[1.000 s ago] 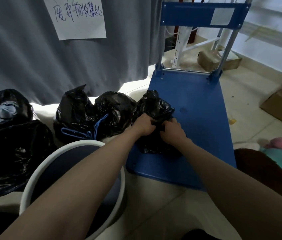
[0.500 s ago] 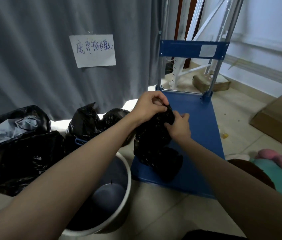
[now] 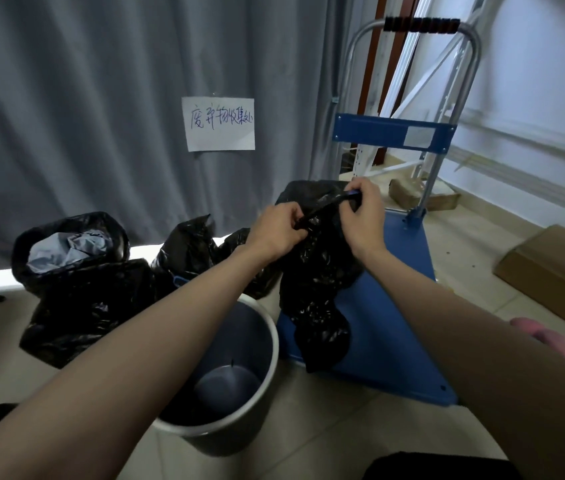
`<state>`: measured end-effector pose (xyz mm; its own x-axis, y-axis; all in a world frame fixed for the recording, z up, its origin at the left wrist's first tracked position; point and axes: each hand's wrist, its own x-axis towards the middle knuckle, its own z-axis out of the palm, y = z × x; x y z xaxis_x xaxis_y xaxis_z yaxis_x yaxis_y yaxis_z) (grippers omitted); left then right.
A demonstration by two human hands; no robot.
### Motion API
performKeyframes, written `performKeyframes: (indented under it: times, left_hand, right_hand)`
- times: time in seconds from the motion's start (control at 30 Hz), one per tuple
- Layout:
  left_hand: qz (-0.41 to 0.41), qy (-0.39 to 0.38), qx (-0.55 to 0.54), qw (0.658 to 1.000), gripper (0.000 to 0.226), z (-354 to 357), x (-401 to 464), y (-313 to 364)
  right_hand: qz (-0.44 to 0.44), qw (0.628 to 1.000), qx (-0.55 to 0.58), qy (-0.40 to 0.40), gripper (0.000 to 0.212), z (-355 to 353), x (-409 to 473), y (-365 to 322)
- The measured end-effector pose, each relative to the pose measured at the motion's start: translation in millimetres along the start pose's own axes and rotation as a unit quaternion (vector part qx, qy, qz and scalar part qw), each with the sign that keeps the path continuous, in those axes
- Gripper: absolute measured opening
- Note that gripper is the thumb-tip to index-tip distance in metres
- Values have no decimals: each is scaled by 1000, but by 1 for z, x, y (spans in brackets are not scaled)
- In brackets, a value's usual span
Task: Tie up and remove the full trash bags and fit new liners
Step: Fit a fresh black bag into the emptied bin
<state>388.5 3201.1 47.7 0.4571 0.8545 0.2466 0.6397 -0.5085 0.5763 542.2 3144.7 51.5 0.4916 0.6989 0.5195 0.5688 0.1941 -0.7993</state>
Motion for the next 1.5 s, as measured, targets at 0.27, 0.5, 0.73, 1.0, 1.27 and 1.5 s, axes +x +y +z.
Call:
performKeyframes:
  times: [0.27,0.5,0.73,1.0,1.27,1.5]
  left_hand:
    - [-33,85,-26,996,12,-5,-1,20]
    - [40,195,-31,979,17,-20,-9,23]
    - [138,133,21,981,42,-45,-31,15]
    - [96,265,18,959,9,-137,-71,16]
    - [85,195,132,968,15,-183,-112,4]
    - [114,-74,246,960,25,-139,-159,-62]
  right_hand:
    - [-108,985,-122,55,27,-10,1,-5]
    - [-13,980,-197,-18,31,-18,-7,-3]
    - [-50,985,-144,-76,30,-4,-20,-56]
    - [-102,966,-222,-88,22,-13,-47,-108]
    - [87,938,-70,-327,13,3,-86,-132]
    - [82,892,-113,-429,29,49,-156,-102]
